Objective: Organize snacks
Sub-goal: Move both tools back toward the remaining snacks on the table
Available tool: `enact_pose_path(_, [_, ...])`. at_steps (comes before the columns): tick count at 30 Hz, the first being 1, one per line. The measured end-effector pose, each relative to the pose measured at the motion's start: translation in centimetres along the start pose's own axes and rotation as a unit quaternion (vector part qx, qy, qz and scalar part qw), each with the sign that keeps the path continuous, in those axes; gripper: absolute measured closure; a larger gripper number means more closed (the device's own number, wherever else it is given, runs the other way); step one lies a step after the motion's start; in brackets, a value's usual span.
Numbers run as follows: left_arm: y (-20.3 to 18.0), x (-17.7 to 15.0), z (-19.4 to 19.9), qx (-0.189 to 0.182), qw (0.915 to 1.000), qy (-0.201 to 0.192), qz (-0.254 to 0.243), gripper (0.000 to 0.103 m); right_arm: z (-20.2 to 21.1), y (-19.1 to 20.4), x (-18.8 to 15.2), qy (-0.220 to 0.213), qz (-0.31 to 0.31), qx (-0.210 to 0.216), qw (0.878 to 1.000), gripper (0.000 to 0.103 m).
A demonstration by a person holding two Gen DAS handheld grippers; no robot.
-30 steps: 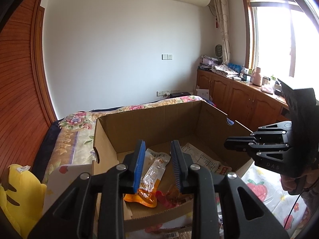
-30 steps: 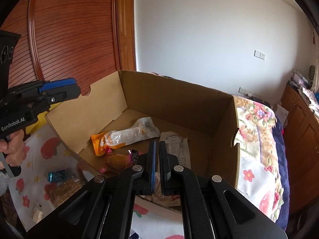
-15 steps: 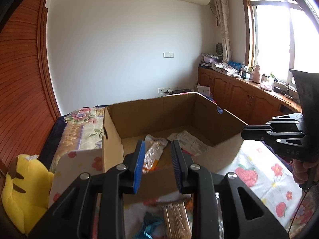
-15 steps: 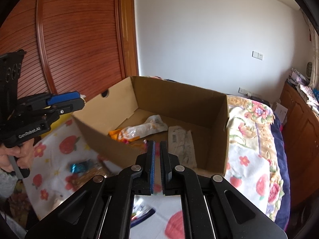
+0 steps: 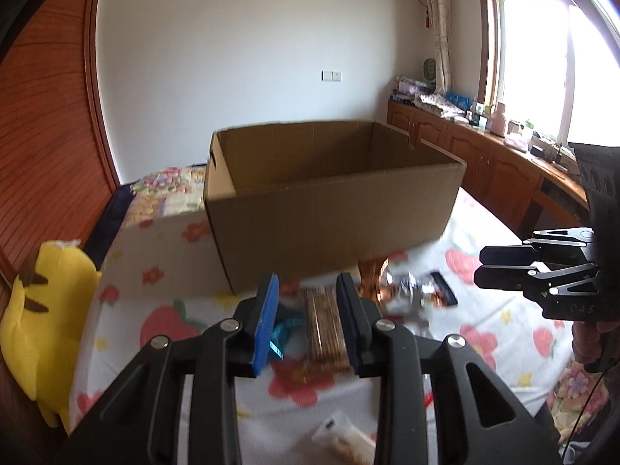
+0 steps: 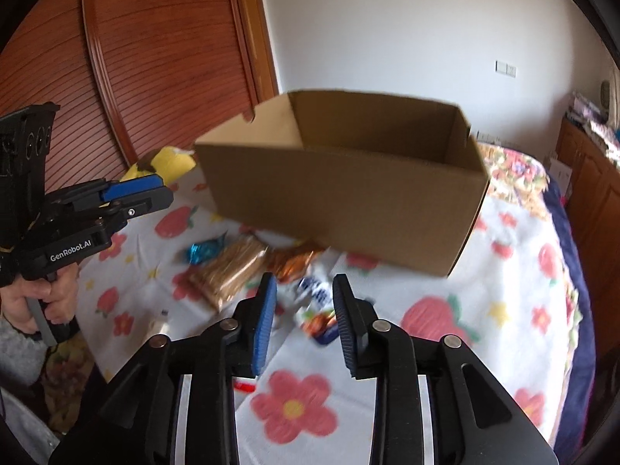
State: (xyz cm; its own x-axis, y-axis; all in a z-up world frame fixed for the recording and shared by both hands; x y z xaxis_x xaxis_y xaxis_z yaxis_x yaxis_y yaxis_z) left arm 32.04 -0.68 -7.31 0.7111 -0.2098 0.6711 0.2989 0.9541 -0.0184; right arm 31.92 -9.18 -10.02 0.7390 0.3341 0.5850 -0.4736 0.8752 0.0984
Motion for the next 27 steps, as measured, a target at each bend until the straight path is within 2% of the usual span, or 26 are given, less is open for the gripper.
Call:
enact_pose_path(10, [0.3,-4.0,0.6,0.003,0.9997,0.014,0.018,0.068,-2.8,3.6,-3.1,0.034,-0.008,0.030,0.999,0.052])
enact_pose_path(18, [0.5,-6.7,0.3,0.003,0.9993,0.027,0.025,0.067,-5.3,5.1,-4.2,0.061,-0.018,0.040,0.997,0.050])
enact_pose_path(27, [0.6,-8.7,-0.2,-0.001,0.9985,0.040,0.037,0.064,-7.4,5.4,-4.2,0.081,-0.025,0.024,0.996,0.045])
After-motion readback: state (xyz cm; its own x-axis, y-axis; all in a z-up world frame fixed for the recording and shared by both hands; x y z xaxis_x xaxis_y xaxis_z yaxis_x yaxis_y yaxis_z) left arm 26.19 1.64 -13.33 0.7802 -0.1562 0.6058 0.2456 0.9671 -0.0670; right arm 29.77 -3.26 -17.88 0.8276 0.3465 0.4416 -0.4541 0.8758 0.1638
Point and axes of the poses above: each gripper's, at about its wrist camera, not at the fingertips, and z roughly against the way its jaws point, y to its left, x to its top, the point moved 10 cm from there along -z, roughly the way its jaws point, and after that the axes turned 12 degrees about y, right-handed, at the moved point
